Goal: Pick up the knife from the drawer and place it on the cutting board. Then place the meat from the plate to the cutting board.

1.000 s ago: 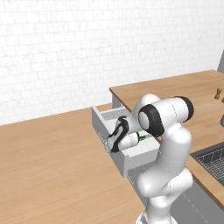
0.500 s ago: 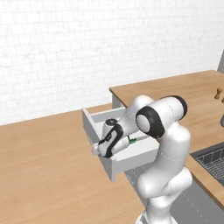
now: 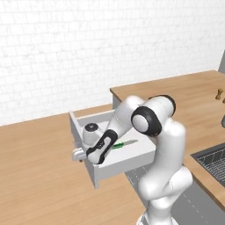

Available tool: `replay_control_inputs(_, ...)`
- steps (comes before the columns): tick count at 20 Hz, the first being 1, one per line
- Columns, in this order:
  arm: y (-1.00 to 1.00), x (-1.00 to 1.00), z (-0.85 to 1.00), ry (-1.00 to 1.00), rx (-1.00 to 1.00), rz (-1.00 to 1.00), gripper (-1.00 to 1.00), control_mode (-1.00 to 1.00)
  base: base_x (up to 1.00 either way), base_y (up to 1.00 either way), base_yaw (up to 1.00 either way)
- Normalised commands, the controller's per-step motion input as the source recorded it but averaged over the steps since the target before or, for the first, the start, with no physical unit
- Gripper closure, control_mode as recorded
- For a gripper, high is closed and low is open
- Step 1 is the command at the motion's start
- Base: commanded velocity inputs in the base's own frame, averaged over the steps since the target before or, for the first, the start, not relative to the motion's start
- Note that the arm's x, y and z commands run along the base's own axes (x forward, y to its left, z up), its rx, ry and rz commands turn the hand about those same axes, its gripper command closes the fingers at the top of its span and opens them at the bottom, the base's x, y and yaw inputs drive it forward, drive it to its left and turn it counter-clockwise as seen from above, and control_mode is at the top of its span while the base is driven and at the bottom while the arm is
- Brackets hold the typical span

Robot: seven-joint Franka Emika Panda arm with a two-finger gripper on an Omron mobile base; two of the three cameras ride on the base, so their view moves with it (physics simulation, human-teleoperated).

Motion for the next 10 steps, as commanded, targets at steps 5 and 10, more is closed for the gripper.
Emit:
replay_control_inputs(5,1.00,0.00,0.33,0.00,0.00,0.02,-1.00,-1.00,0.00,0.00,0.00)
replay_control_inputs(10,0.01,-0.01,1.00,-0.02,-0.01,-0.08,-1.00,-1.00,0.00,0.00,0.00)
